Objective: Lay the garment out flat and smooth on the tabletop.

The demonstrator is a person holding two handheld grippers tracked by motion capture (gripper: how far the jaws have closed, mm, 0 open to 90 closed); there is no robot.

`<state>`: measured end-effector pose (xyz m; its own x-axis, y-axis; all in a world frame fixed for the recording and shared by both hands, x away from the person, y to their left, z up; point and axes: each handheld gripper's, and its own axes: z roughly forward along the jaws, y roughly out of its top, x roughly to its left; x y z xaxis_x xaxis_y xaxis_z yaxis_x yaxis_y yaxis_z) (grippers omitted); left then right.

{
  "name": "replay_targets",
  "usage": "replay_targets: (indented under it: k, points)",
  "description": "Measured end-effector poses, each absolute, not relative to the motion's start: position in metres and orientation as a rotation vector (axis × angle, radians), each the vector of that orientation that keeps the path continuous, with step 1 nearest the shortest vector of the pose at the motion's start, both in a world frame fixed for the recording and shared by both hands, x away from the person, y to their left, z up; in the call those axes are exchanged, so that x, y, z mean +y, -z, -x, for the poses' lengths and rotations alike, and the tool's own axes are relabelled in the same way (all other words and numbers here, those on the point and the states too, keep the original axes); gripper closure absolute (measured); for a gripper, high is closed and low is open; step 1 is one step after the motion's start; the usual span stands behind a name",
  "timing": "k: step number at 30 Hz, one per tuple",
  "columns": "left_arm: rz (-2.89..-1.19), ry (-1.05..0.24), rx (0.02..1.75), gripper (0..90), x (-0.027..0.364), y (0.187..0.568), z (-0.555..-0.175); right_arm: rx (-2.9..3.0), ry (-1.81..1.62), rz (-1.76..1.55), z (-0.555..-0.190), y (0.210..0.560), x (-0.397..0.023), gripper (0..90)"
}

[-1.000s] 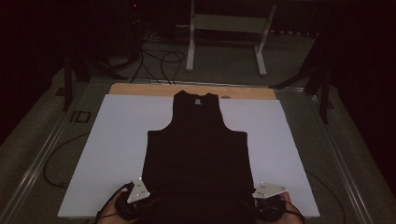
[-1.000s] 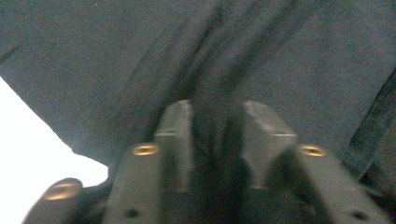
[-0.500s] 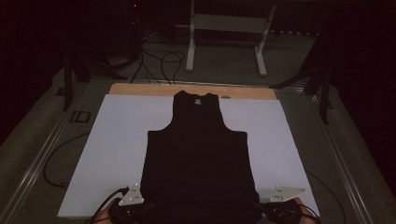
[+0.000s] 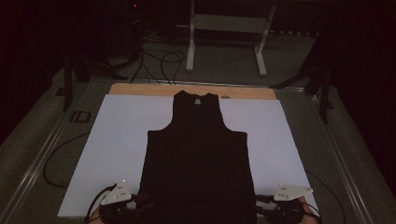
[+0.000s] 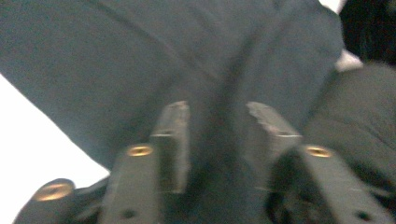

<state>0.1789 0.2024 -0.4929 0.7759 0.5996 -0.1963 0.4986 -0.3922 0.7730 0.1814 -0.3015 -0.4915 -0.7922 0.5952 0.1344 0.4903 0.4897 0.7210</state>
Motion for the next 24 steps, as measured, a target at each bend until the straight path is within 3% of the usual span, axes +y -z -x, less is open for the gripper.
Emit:
replay_targets:
  k: [2, 3, 8, 11, 16, 24]
  points:
    - [-2.008, -0.197, 0.854, 52.0, 0.208, 0.489, -0.183, 2.567, -1.210, -0.966, -0.184, 0.490, -0.301, 50.4]
    - [-1.981, -0.213, 0.862, 46.2, 0.210, 0.488, -0.184, 2.501, -1.268, -0.970, -0.189, 0.487, -0.301, 42.1]
    - [-1.879, -0.311, 0.936, 38.3, 0.217, 0.481, -0.195, 2.412, -1.293, -1.004, -0.202, 0.483, -0.301, 31.2]
    - [-1.862, -0.391, 0.959, 27.3, 0.217, 0.477, -0.201, 2.334, -1.286, -1.023, -0.213, 0.480, -0.299, 21.0]
    - [-1.850, -0.477, 0.983, 14.8, 0.215, 0.473, -0.214, 2.275, -1.306, -1.019, -0.225, 0.475, -0.298, 16.3]
    - [-1.830, -0.552, 0.967, 10.6, 0.214, 0.462, -0.236, 2.207, -1.314, -1.002, -0.241, 0.467, -0.295, 12.9]
